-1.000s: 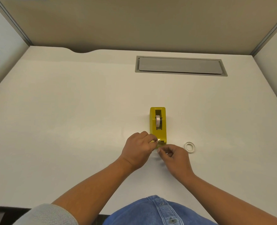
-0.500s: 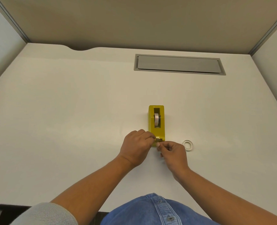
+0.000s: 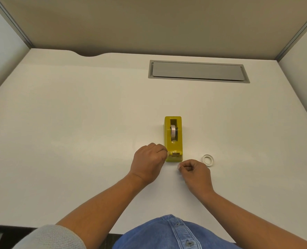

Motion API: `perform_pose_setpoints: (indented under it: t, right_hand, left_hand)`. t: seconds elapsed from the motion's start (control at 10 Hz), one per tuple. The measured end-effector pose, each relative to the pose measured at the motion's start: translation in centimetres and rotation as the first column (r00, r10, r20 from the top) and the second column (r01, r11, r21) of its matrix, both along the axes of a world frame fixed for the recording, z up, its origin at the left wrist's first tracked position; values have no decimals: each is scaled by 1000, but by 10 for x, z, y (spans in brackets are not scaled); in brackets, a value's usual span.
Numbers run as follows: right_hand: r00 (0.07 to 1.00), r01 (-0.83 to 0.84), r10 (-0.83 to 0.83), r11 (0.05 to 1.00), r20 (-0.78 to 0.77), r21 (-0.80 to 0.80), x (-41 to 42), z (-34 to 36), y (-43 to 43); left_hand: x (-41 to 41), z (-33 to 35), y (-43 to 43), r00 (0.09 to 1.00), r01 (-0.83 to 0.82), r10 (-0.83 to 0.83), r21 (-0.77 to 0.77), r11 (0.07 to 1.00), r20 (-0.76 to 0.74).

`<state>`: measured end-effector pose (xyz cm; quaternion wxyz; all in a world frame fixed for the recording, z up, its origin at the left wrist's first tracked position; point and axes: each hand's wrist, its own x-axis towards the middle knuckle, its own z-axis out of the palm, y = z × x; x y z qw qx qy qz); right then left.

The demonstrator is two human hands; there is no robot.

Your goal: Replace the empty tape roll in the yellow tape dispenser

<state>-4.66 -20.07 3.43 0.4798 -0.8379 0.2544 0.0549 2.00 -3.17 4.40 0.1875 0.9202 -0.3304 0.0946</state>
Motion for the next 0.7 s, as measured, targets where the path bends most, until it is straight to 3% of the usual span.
perform_pose_setpoints:
  t: [0.3,0.7]
  right_hand:
    - [981,-108,146,956,125,-271,15,20,-20]
    - [907,-212,393,737,152,-642,63,23,-47]
  left_hand:
    - [7,2,8,966,-238,233,-34,971,-111]
    - [30,-5,9,879,-322,378,224,920,-291]
